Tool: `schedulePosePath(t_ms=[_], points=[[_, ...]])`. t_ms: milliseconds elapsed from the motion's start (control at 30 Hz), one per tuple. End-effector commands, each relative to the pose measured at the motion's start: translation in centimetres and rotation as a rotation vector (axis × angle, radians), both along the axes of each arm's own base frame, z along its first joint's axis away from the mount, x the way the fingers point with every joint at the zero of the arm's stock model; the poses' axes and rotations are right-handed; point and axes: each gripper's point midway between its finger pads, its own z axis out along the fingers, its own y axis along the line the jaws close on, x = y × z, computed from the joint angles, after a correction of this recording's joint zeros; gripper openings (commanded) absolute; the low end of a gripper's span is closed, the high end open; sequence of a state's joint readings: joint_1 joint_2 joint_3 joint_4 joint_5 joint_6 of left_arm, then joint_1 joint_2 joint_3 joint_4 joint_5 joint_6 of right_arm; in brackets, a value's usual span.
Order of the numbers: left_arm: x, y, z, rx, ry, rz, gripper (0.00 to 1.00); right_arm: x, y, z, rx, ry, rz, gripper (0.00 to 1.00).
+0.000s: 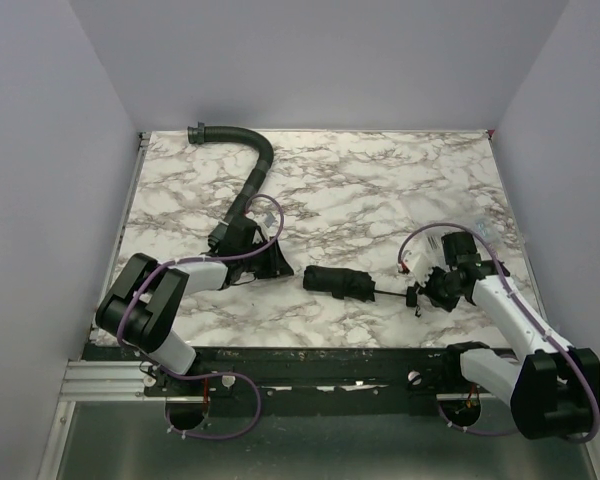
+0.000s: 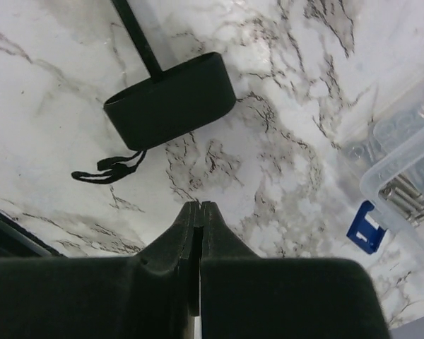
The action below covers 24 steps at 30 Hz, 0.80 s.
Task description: Put away the umbrella
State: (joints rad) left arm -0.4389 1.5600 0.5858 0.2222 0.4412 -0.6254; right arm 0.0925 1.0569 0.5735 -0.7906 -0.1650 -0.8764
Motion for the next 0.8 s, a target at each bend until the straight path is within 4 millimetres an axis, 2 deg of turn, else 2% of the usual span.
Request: schedulePosePath(t_ms=[0, 100, 400, 567, 767], points=[[-0.9, -0.2, -0.5, -0.005, 0.002, -0.052, 0.25, 0.2, 1.4, -0.1, 0.041, -0.055, 0.224, 0.01], [-1.0, -0.2, -0.8, -0.005, 0.005, -0.053, 0.25, 0.2, 1.8, -0.2, 0.051, -0.064, 0.293, 0.01], [-1.2, -0.4, -1.5, -0.012, 0.027, -0.053, 0.25, -0.9, 1.9, -1.9, 0.063, 0.092, 0.357, 0.01], [-1.2, -0.4, -1.6, -0.016, 0.033, -0.052, 0.24, -0.6, 1.9, -2.6, 0.063, 0.112, 0.377, 0.01], [-1.3, -0.8, -1.9, -0.022, 0.05, -0.068, 0.24, 0.4, 2.7, -2.1, 0.097, 0.061, 0.393, 0.01]])
